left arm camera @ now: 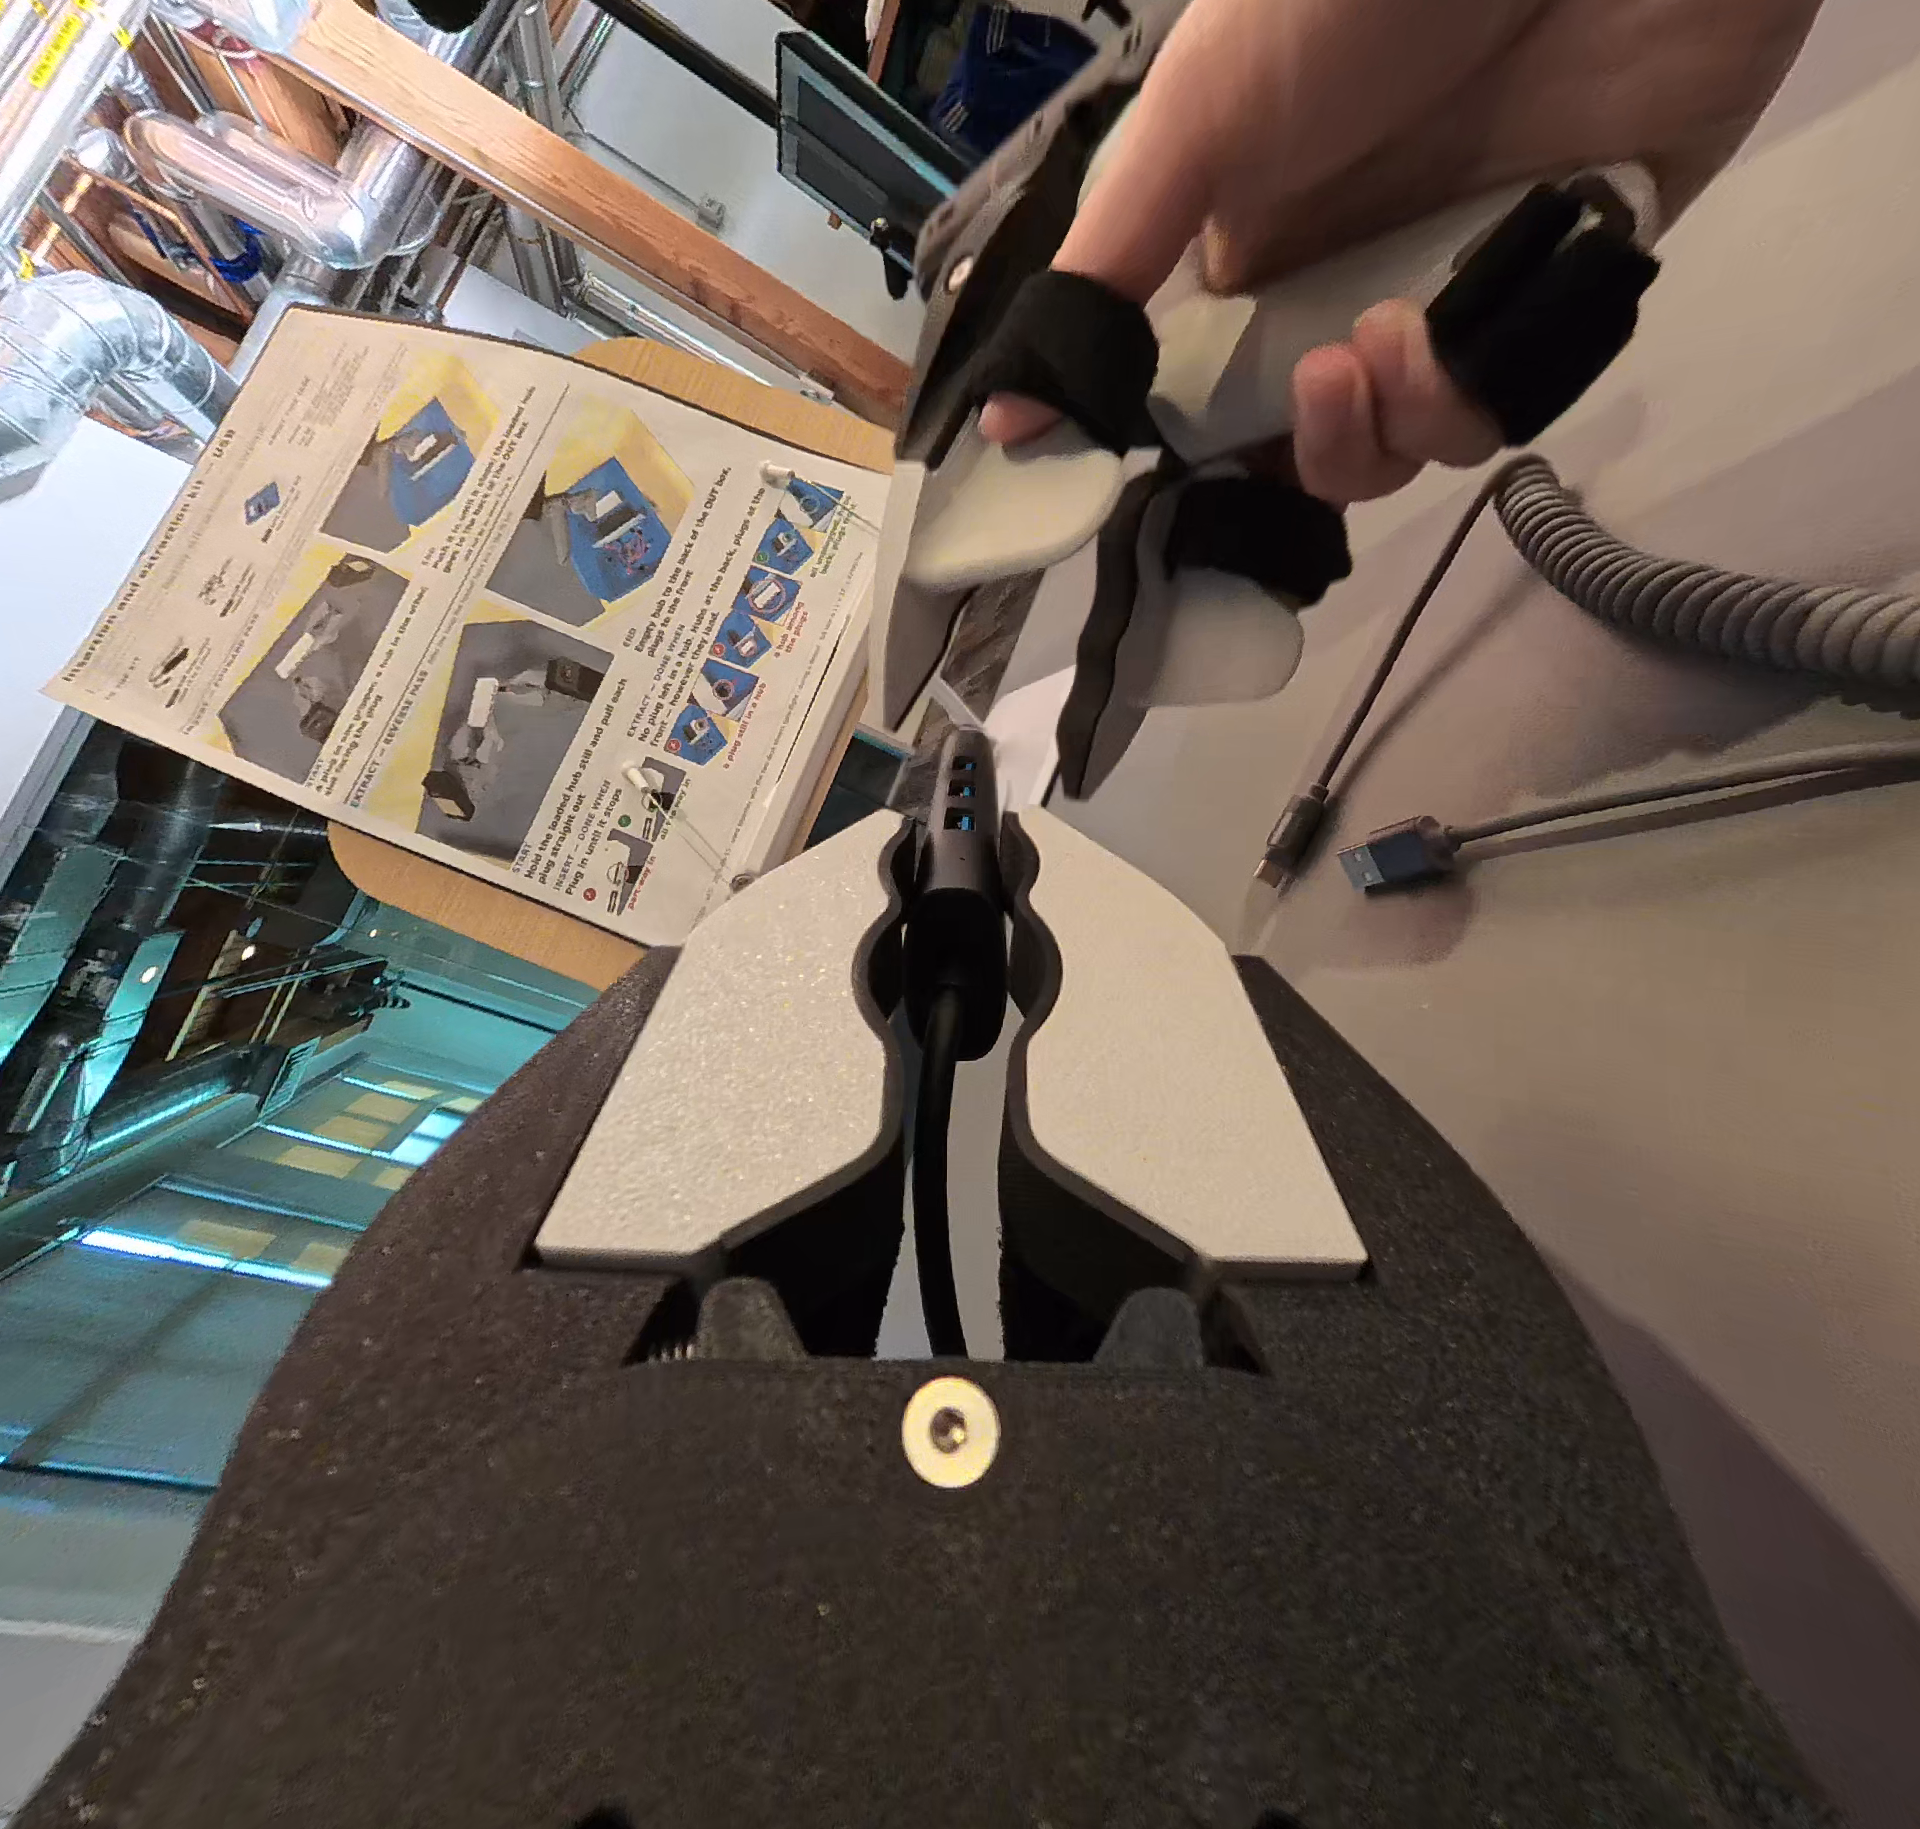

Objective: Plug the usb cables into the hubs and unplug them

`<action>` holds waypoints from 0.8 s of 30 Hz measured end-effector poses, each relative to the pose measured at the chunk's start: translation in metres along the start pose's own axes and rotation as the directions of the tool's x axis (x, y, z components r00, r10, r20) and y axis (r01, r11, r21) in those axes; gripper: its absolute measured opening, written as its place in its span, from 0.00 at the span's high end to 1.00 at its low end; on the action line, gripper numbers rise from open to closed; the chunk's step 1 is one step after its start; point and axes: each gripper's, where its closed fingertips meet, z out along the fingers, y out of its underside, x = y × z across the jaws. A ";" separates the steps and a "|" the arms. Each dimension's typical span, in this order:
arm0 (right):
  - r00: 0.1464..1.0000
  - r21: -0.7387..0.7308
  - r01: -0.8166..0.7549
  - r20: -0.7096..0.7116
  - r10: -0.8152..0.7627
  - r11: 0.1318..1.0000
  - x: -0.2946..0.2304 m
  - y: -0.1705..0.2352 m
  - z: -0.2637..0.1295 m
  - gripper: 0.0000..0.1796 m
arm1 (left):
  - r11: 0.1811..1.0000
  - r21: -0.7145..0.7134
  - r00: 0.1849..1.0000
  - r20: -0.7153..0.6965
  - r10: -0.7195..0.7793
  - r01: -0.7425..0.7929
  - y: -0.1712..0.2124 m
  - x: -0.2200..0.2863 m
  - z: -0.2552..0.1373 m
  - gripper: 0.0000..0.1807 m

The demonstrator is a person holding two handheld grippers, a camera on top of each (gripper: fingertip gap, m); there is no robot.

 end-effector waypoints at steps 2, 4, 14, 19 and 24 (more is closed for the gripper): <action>0.996 -0.034 -0.040 0.084 0.043 0.999 -0.008 0.006 0.007 0.72 | 1.000 0.021 1.000 -0.014 0.002 -0.002 -0.004 0.003 0.001 0.92; 0.992 -0.046 -0.043 0.118 0.048 0.998 -0.010 0.007 0.009 0.83 | 0.999 0.035 1.000 -0.009 -0.005 0.005 -0.006 0.005 0.002 0.92; 0.976 0.124 -0.136 0.186 0.111 0.983 -0.004 -0.019 -0.009 0.90 | 0.998 -0.015 0.991 0.119 0.063 -0.062 0.003 0.001 0.006 0.92; 0.963 0.164 -0.202 0.213 0.165 0.966 0.004 -0.028 -0.021 0.91 | 0.999 -0.034 0.995 0.091 0.041 -0.038 0.007 0.004 0.006 0.89; 0.965 0.188 -0.206 0.203 0.167 0.960 0.009 -0.033 -0.027 0.91 | 1.000 -0.015 1.000 0.020 -0.003 0.004 0.001 0.016 0.007 0.86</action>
